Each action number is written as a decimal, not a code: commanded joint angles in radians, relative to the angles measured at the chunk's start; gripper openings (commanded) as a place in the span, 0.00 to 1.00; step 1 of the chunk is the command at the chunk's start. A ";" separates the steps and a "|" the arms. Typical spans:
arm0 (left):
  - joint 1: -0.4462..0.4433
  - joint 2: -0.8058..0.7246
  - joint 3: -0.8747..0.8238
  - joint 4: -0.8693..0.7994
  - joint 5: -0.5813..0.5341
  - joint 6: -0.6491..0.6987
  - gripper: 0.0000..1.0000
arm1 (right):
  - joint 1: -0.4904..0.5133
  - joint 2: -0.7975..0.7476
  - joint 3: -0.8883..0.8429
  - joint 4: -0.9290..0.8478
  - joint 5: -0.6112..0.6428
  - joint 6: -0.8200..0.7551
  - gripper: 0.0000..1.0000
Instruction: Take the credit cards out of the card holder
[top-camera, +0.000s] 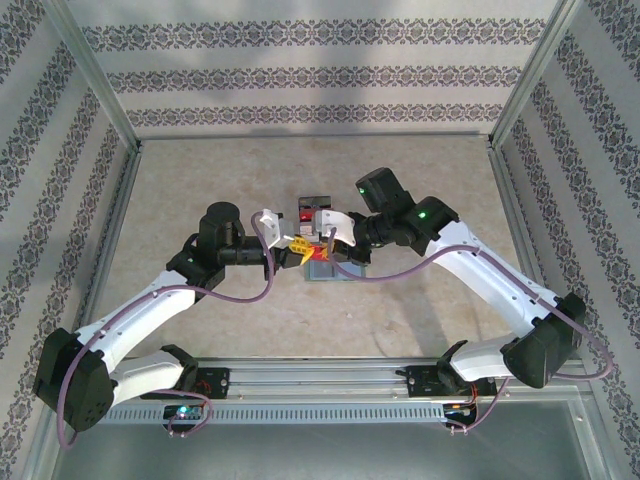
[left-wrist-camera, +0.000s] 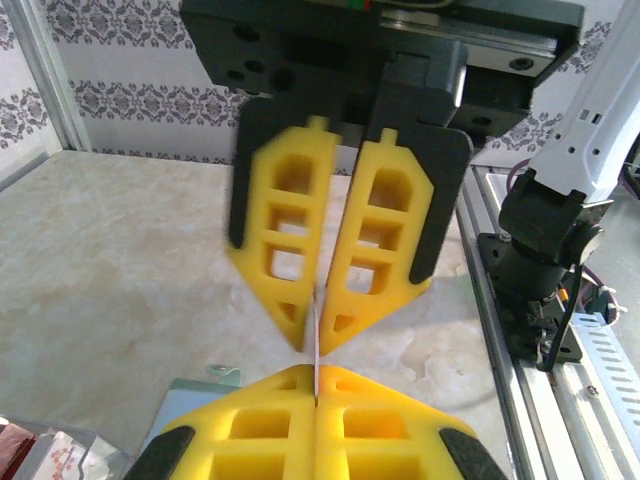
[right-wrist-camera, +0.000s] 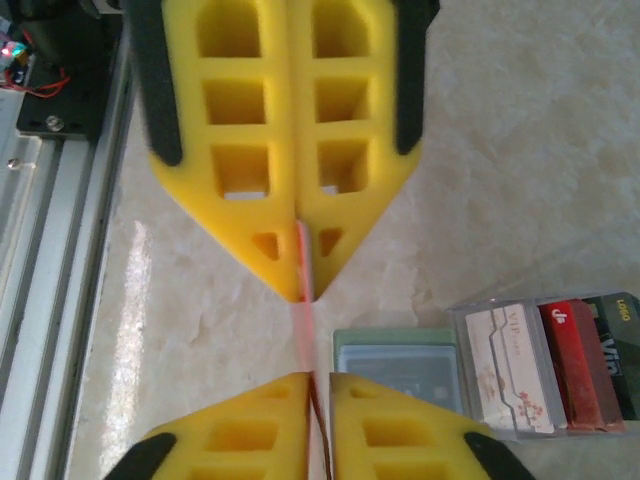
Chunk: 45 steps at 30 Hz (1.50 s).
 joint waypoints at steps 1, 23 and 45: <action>-0.011 -0.032 -0.002 0.029 0.013 0.020 0.05 | 0.007 0.014 0.036 0.015 -0.023 -0.012 0.00; -0.010 -0.591 -0.216 -0.332 -0.741 -0.037 0.86 | -0.078 0.381 0.433 -0.138 0.239 -0.286 0.00; -0.010 -0.707 -0.254 -0.415 -0.853 -0.045 0.97 | -0.106 0.795 0.819 -0.369 0.303 -0.288 0.00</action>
